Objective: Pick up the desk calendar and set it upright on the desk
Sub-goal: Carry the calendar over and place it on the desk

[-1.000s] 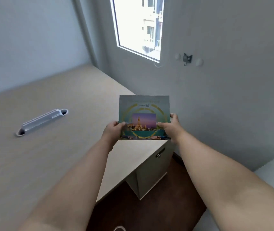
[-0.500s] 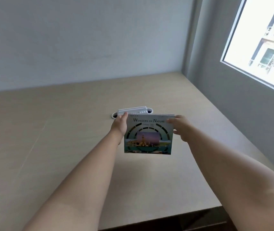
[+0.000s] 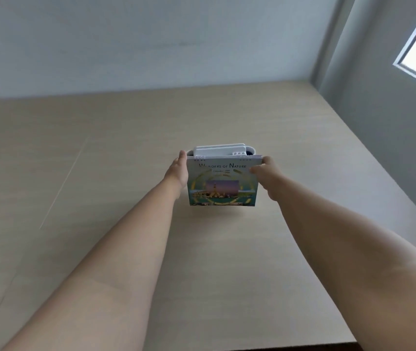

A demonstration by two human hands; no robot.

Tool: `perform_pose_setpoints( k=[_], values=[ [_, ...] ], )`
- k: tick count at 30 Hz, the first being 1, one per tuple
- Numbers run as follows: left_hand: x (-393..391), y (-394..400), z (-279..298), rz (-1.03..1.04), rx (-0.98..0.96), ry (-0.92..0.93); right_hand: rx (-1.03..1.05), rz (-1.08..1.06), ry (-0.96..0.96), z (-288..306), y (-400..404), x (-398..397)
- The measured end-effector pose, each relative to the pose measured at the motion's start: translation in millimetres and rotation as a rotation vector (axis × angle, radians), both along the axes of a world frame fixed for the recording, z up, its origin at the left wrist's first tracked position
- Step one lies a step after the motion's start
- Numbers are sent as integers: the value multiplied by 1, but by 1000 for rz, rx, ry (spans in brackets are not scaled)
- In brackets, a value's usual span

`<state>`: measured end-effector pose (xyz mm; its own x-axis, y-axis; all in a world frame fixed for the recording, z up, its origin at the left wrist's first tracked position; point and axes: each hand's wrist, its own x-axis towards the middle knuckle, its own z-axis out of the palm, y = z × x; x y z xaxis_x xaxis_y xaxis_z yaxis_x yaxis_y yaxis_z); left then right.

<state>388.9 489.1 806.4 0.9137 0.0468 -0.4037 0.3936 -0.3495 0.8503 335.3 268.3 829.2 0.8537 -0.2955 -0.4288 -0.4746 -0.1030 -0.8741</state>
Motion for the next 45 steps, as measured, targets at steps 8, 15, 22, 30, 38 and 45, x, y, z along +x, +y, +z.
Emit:
perform_pose_setpoints(
  k=[8, 15, 22, 30, 38, 45],
  values=[
    [-34, -2, -25, -11, 152, 7, 24, 55, 105, -48, -17, -3],
    [-52, -1, -59, -161, 316, 52, 61, 122, 137, -94, -6, -30],
    [-59, -12, -65, -183, 427, 79, 93, 69, 79, -105, 14, -36],
    [-76, -18, -73, -104, 435, -19, 91, 39, 89, -105, 18, -43],
    [-86, 6, -79, 40, 356, -77, 54, 49, 70, -99, 6, -55],
    [-86, 19, -83, 108, 122, -62, -20, 15, 63, -100, -29, -64]
  ],
)
